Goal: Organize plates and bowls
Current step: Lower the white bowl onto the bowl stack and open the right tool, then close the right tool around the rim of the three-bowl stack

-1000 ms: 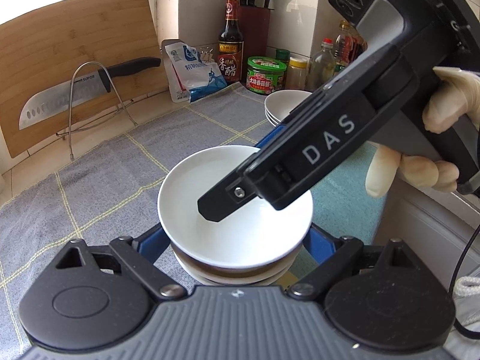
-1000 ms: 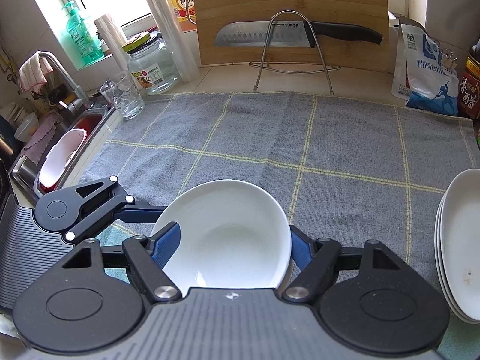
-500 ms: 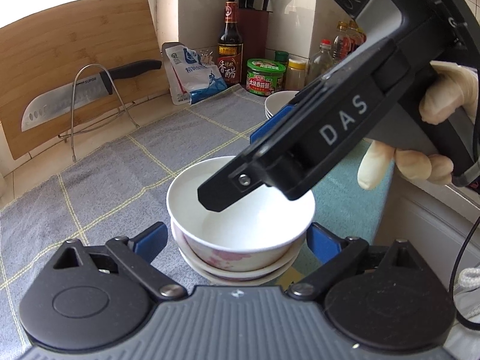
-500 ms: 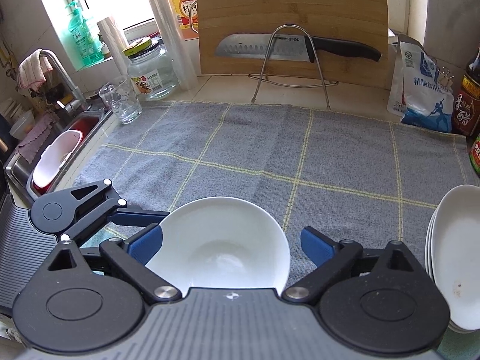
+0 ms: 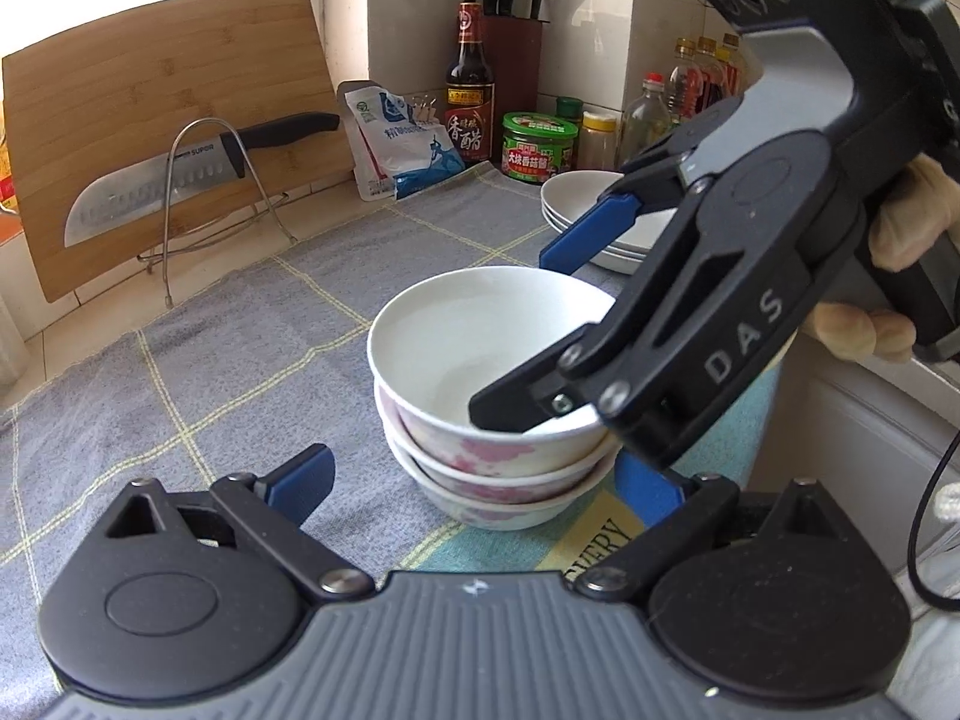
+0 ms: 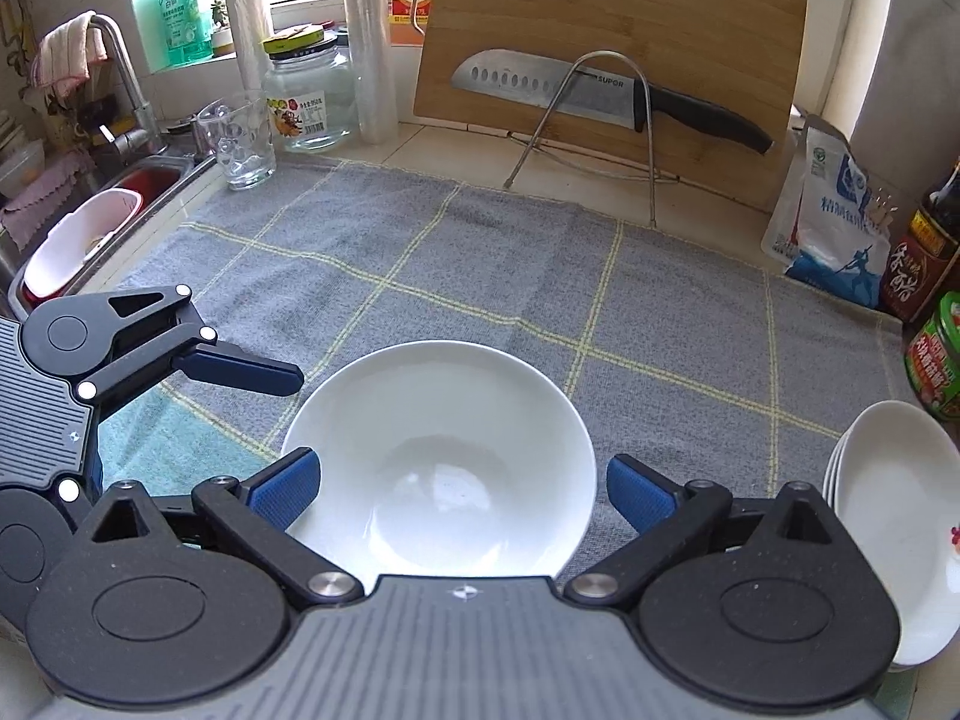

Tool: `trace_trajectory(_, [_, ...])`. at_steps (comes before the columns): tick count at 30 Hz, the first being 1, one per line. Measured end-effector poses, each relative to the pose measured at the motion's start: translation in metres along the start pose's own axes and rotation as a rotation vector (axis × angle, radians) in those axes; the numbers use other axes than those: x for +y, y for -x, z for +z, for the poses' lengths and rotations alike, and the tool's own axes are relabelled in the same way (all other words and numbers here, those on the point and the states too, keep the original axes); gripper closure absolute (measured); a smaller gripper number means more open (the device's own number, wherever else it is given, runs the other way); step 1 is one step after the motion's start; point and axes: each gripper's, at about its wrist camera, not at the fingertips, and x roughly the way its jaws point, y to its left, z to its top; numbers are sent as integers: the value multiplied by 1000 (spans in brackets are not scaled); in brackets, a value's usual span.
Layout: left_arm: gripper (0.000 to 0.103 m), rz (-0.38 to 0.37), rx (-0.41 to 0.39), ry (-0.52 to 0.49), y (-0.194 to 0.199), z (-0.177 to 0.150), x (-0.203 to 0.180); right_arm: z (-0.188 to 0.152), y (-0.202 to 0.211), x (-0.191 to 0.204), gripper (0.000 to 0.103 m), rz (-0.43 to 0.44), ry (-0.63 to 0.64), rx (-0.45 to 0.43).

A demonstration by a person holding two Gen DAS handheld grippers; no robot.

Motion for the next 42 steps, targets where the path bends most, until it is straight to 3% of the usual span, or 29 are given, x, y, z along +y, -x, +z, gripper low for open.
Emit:
trace_trajectory(8, [3,-58,53,-79,-14,-19,4,-14,38,-21,0,-19,-32,-86])
trace_trajectory(12, [4,-90,114,-104,-30,-26,6,-35,44,-24,0,-28,-46,-58])
trace_trajectory(20, [3,-106,164,-137,-49,-24,10,-68,-2,-19,0,-25,-12,61])
trace_trajectory(28, [0,-108,152,-126,-52,-25,12,-74,-44,-19,0,61,59,127])
trace_trajectory(36, [0,-91,195,-111,-57,-18,11,-81,-47,-17,0,107,191,69])
trace_trajectory(39, [1,-98,194,-157,-58,-15,10,-88,-45,-20,0,130,215,24])
trace_trajectory(42, [3,-115,178,-201,-57,-10,11,-83,-45,-21,0,140,225,50])
